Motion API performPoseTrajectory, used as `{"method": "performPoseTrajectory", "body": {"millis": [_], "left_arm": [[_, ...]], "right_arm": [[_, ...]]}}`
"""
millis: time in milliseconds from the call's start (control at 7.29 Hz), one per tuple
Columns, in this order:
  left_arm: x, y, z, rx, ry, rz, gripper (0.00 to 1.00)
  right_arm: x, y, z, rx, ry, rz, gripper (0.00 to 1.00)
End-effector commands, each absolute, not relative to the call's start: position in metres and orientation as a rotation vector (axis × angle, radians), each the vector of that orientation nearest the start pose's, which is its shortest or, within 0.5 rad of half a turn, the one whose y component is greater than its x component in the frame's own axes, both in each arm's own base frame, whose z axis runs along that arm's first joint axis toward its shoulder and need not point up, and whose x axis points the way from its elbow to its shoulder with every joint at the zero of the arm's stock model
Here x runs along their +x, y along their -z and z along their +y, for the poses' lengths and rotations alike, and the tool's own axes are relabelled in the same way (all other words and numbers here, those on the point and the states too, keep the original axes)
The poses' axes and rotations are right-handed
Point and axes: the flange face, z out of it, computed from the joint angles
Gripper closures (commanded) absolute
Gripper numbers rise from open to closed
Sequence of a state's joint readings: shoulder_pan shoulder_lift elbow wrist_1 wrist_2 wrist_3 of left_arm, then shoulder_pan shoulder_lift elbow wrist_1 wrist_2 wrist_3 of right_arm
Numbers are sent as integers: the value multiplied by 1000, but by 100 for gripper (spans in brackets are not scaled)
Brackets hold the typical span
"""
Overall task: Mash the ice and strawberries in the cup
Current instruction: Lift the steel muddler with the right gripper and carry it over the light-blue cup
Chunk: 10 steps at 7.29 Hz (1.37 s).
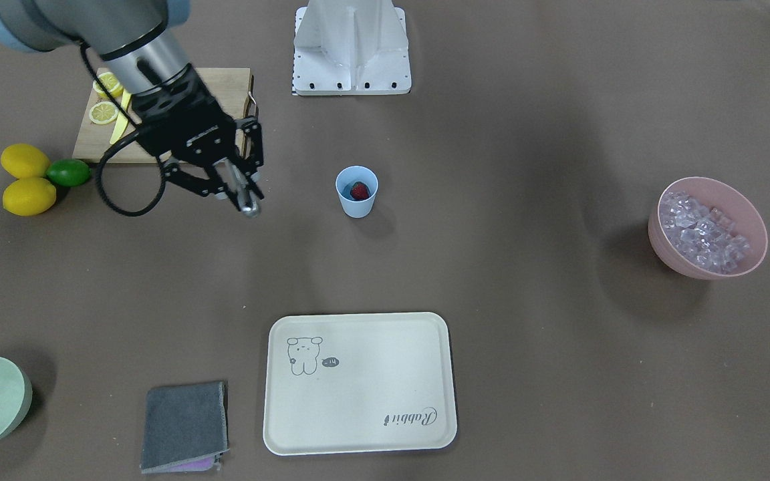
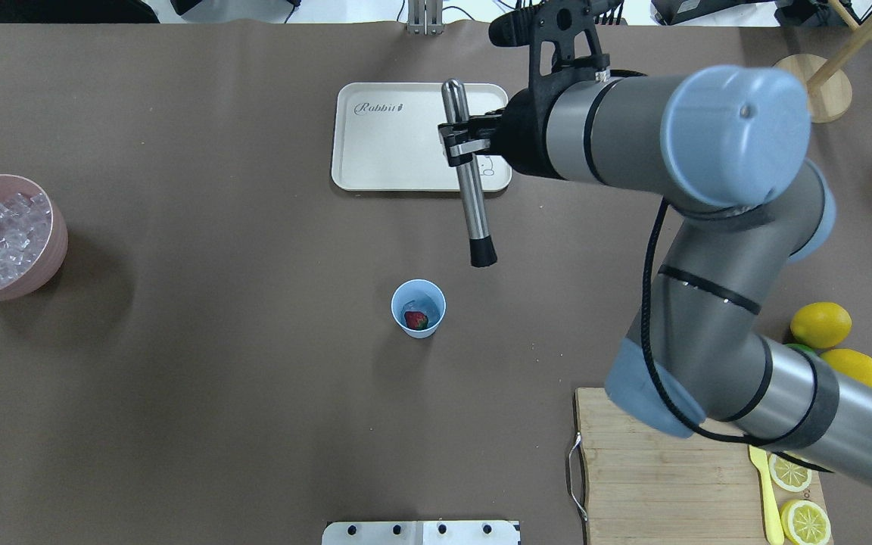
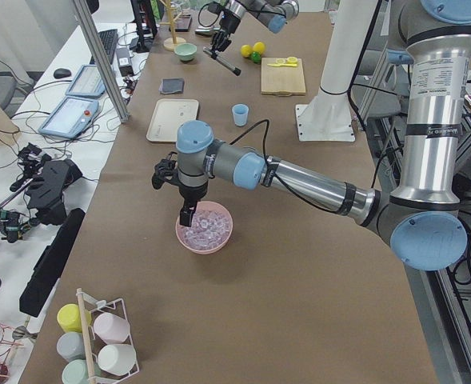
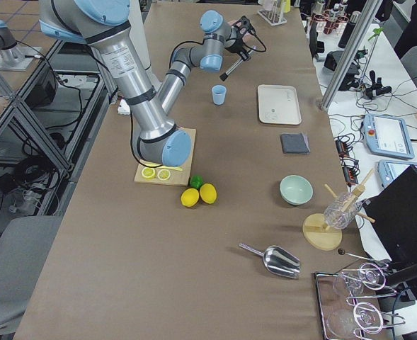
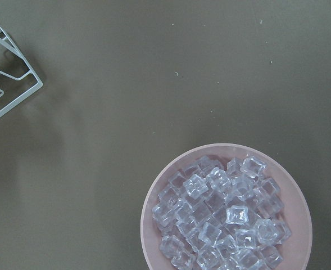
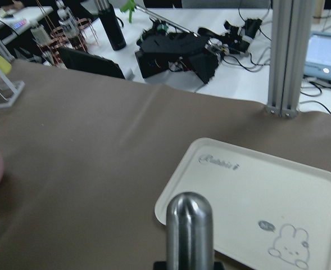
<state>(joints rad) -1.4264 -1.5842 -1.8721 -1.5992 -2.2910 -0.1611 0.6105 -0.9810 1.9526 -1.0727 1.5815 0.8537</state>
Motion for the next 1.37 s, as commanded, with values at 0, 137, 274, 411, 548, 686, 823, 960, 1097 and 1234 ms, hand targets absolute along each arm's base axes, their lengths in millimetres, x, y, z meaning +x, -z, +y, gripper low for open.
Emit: {"method": "performPoseTrajectory", "body": {"millis": [0,137,274,411,548,686,823,960,1097,1234], "left_arm": [[6,-507,-504,197,-102,752,3],[6,-508,-504,190,-99,751,3],[6,-509,-504,178,-95,750,3],[6,-506,-507,176,-93,750,3],[6,-503,-508,156,-85,746,3],[7,-500,-512,153,-83,744,3],[9,-500,-515,152,-86,744,3],[9,-502,-517,149,-85,744,3],[7,-502,-517,151,-82,742,3],[7,-502,-516,151,-82,742,3]], "right_arm": [[-432,-105,-399,1074,-36,-1222,100],[-452,-114,-392,1101,-71,-1230,100],[-469,-128,-392,1141,-110,-1247,100],[-484,-145,-396,1162,-135,-1257,100],[-497,-160,-372,1198,-180,-1280,100],[-503,-173,-351,1243,-204,-1256,100],[-510,-177,-333,1266,-207,-1240,100],[-511,-200,-320,1293,-215,-1182,100],[-516,-202,-309,1303,-195,-1189,100],[-524,-214,-313,1309,-179,-1162,100]]}}
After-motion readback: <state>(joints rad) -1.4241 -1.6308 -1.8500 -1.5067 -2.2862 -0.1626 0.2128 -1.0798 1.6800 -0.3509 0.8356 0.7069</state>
